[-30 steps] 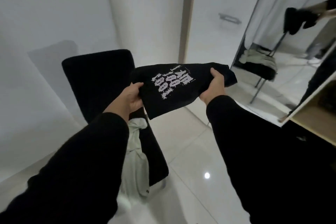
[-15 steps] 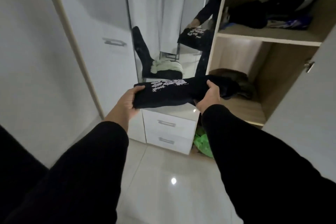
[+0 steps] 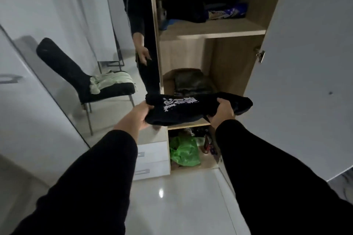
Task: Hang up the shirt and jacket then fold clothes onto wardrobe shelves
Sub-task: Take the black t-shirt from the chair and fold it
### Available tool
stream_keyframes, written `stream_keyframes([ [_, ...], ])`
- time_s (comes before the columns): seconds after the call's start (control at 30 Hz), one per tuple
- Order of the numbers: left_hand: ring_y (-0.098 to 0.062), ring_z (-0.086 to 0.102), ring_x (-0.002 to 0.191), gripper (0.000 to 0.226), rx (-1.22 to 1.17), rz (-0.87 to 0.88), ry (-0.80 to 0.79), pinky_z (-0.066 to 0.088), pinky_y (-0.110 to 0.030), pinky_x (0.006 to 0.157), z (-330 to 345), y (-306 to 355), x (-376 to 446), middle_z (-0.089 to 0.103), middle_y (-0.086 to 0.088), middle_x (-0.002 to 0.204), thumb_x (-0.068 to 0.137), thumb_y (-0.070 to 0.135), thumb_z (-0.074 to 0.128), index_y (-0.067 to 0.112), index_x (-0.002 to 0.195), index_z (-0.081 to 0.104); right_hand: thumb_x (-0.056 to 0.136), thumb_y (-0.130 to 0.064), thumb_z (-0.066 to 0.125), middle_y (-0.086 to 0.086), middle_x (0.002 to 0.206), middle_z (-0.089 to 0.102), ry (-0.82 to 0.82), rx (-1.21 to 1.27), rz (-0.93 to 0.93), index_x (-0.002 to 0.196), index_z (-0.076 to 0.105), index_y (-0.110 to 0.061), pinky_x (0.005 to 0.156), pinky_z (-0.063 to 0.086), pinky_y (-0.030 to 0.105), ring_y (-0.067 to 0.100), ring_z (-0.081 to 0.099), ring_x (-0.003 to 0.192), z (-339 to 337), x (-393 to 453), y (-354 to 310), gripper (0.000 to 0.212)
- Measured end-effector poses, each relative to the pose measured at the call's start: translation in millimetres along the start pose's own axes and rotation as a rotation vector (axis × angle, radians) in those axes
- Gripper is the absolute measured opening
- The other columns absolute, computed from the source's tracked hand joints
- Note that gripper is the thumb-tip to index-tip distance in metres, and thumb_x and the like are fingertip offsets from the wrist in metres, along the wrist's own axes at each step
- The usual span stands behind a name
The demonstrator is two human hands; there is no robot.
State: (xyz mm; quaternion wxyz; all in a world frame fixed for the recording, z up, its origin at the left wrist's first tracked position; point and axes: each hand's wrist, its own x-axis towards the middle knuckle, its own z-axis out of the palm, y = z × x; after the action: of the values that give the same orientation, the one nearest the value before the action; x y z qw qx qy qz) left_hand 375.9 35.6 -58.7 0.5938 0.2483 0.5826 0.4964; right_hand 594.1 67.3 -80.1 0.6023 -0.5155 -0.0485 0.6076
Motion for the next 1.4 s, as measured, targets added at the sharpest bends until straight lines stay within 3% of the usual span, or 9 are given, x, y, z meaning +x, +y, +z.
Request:
stream_keyframes([
  [0.17,-0.029,0.062,0.095,0.052,0.1,-0.043,-0.006,0.05,-0.041,0.074,42,-19,68,0.061,-0.014,0.113,0.096,-0.006,0.018,0.017,0.133,0.047,0.086,-0.017,0.058,0.011,0.12,0.062,0.099,0.019,0.021,0.128,0.052,-0.012,0.066,0.051,0.037,0.03,0.061,0.1,-8,57,-7,0.043],
  [0.47,-0.031,0.055,0.118,0.054,0.213,-0.039,0.091,0.046,-0.04,0.099,97,-45,219,0.054,-0.01,0.131,0.095,-0.003,0.028,0.022,0.141,0.043,0.089,-0.011,0.055,0.014,0.118,0.062,0.137,-0.019,0.073,0.128,0.051,-0.007,0.05,0.048,0.033,0.028,0.061,0.083,13,187,-22,0.04],
  [0.63,-0.03,0.05,0.123,0.051,0.223,0.018,0.132,0.041,-0.04,0.105,125,-47,294,0.049,-0.007,0.134,0.097,-0.005,0.032,0.017,0.143,0.038,0.091,-0.011,0.054,0.016,0.12,0.06,0.097,-0.049,0.098,0.13,0.05,-0.005,0.066,0.052,0.039,0.028,0.061,0.082,36,262,-34,0.04],
  [0.8,-0.034,0.046,0.127,0.048,0.377,0.076,0.119,0.038,-0.045,0.108,134,-50,368,0.046,-0.015,0.141,0.097,0.0,0.039,0.017,0.143,0.038,0.09,-0.009,0.055,0.019,0.126,0.056,0.054,-0.082,0.047,0.143,0.033,-0.012,0.061,0.054,0.038,0.033,0.062,0.097,60,317,-43,0.057],
  [0.93,-0.03,0.049,0.125,0.047,0.435,0.108,0.163,0.038,-0.042,0.108,133,-71,400,0.051,-0.015,0.136,0.096,0.003,0.046,0.014,0.141,0.041,0.094,-0.011,0.051,0.018,0.132,0.052,0.047,-0.103,0.042,0.137,0.037,-0.01,0.084,0.052,0.042,0.035,0.056,0.116,58,345,-31,0.046],
  [1.07,-0.025,0.039,0.135,0.064,0.663,-0.007,0.096,0.031,-0.034,0.113,123,-105,408,0.036,-0.008,0.15,0.093,-0.007,0.043,0.015,0.149,0.022,0.095,-0.024,0.051,0.016,0.137,0.05,0.013,-0.643,0.036,0.135,0.045,-0.004,0.087,0.048,0.029,0.03,0.05,0.125,28,368,-4,0.045],
  [1.17,-0.03,0.04,0.133,0.059,0.902,-0.082,0.162,0.031,-0.032,0.109,119,-125,400,0.038,-0.014,0.147,0.094,0.002,0.045,0.011,0.148,0.023,0.099,-0.02,0.039,0.012,0.143,0.044,0.064,-0.741,0.144,0.142,0.037,-0.007,0.06,0.054,0.016,0.029,0.049,0.126,-1,375,16,0.045],
  [1.27,-0.032,0.043,0.13,0.057,1.087,-0.12,0.226,0.034,-0.035,0.106,112,-145,397,0.043,-0.015,0.143,0.094,0.012,0.048,0.015,0.147,0.027,0.095,-0.028,0.053,0.018,0.131,0.053,0.041,-1.225,0.082,0.13,0.048,0.0,0.094,0.045,0.03,0.032,0.051,0.123,-15,382,24,0.045],
  [1.4,-0.033,0.045,0.129,0.057,1.183,-0.108,0.3,0.036,-0.036,0.105,109,-156,400,0.048,-0.014,0.14,0.091,0.013,0.053,0.017,0.144,0.033,0.093,-0.027,0.056,0.017,0.132,0.053,0.045,-1.356,0.026,0.129,0.05,-0.002,0.102,0.038,0.037,0.032,0.048,0.126,-20,391,29,0.044],
])
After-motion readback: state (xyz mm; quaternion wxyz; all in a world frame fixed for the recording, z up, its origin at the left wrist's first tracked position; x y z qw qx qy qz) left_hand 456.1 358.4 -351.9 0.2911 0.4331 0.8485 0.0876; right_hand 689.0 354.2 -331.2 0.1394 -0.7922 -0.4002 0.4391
